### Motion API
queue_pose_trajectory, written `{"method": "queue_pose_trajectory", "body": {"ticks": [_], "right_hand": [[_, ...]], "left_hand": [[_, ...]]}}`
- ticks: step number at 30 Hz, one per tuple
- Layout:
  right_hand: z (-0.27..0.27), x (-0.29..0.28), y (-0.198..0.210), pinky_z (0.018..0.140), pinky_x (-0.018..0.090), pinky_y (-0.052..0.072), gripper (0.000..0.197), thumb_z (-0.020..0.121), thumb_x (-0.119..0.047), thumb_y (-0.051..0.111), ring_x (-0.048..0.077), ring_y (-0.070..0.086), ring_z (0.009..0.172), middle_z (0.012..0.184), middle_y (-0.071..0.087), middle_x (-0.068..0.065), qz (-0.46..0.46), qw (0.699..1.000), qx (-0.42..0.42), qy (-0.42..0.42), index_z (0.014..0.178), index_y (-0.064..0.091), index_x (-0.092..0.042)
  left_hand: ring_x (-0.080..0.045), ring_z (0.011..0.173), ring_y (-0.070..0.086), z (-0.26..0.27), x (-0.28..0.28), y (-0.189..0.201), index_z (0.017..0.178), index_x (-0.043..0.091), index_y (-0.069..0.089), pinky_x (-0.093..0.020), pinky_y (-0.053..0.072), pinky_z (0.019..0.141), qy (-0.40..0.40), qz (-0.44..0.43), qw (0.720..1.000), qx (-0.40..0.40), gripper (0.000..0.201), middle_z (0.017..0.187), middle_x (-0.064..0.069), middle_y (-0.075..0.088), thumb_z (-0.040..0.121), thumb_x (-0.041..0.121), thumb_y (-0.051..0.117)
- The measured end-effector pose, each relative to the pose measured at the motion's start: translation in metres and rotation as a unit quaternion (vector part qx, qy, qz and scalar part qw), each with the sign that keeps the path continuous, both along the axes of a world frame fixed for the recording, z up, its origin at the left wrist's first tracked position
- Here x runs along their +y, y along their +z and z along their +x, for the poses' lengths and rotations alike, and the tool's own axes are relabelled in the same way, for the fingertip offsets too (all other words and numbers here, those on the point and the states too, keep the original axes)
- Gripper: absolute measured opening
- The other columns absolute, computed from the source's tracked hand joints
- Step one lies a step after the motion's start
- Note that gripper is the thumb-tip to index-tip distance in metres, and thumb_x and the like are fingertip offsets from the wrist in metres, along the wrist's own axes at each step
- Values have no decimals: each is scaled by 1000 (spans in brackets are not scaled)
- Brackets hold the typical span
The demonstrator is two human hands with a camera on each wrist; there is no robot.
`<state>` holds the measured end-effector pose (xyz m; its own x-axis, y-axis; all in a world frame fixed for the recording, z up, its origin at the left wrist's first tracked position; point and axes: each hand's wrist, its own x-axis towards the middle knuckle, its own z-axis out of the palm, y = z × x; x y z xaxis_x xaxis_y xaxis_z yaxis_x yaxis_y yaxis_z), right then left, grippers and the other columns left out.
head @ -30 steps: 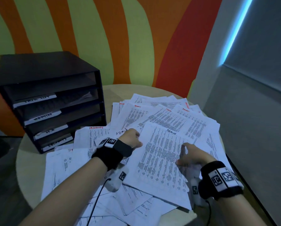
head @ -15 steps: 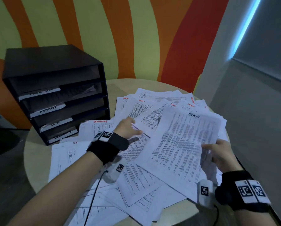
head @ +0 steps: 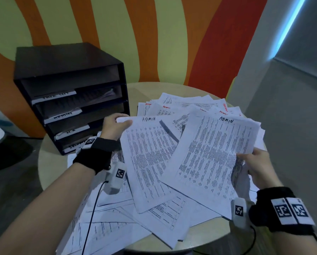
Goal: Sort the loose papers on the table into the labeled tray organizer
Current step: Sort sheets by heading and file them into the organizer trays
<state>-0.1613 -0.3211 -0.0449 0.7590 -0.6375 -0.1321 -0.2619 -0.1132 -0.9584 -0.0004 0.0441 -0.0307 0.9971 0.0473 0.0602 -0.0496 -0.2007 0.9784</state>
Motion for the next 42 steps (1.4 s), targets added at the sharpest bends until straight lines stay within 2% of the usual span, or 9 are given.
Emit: {"method": "queue_pose_trajectory", "body": {"ticks": [5, 7, 11, 18, 28, 31, 34, 39, 42], "right_hand": [[2, 5, 0, 60, 30, 44, 19, 91, 6, 55, 22, 60, 73, 95, 65, 14, 6, 1000, 2, 9, 104, 63, -5], [2, 6, 0, 61, 31, 46, 19, 91, 5, 54, 24, 61, 74, 93, 66, 13, 10, 1000, 1, 19, 105, 63, -4], [1, 7, 0, 61, 30, 45, 24, 91, 7, 52, 28, 63, 79, 96, 67, 13, 13, 1000, 0, 24, 107, 64, -6], [1, 6, 0, 75, 42, 50, 21, 90, 8, 51, 37, 63, 90, 100, 67, 18, -9, 1000, 2, 20, 101, 65, -3], [4, 35, 26, 80, 51, 51, 23, 93, 0, 48, 40, 67, 89, 99, 72, 21, 74, 991, -43, 100, 106, 67, -2], [9, 41, 24, 74, 48, 45, 40, 89, -25, 54, 33, 59, 79, 90, 66, 17, 120, 987, -45, 95, 111, 61, 8], [10, 43, 18, 95, 45, 47, 56, 89, -52, 59, 26, 63, 106, 117, 68, 1, 146, 982, -44, 115, 127, 61, -11], [0, 32, 20, 46, 19, 43, 21, 82, 13, 56, 19, 62, 61, 81, 69, 11, -3, 996, -21, 91, 88, 67, -4], [-6, 5, 21, 52, 24, 41, 23, 78, 18, 49, 22, 56, 59, 74, 63, 14, -29, 999, -3, 19, 79, 64, 1]], "left_hand": [[-35, 100, 65, -4, 3, -17, 111, 2, 64, -41, 51, 86, -139, 40, 971, 189, 26, 108, -21, 68, 85, 1, 67], [-33, 91, 65, -6, 0, -20, 103, 5, 65, -34, 48, 76, -109, 124, 978, 129, 17, 98, -18, 68, 86, 1, 63], [-17, 70, 65, -10, 9, 15, 81, 12, 67, -39, 53, 74, 28, -44, 998, -31, 15, 77, -1, 69, 90, 1, 61], [-16, 85, 70, -4, 58, 98, 86, 16, 71, -36, 58, 80, 38, -139, 969, -202, 11, 87, 7, 75, 90, 9, 65], [5, 54, 63, -18, -47, 60, 88, 8, 67, -17, 50, 55, -97, -8, 993, -69, 11, 71, 10, 69, 95, 8, 58], [-9, 74, 67, -21, -85, 34, 111, 1, 64, -19, 53, 66, -134, -46, 990, -18, 20, 94, -5, 68, 100, 5, 47], [-23, 100, 62, -18, -112, 14, 115, 6, 60, -34, 48, 90, -125, -81, 989, -8, 20, 106, -3, 65, 99, 6, 49], [-27, 102, 56, -3, -145, -1, 115, 4, 50, -36, 45, 88, -73, -34, 997, 4, 43, 108, -10, 58, 88, 32, 67], [-30, 96, 56, 11, -149, -7, 117, 13, 43, -44, 55, 80, -50, 9, 998, 27, 45, 103, -12, 56, 86, 27, 71]]}}
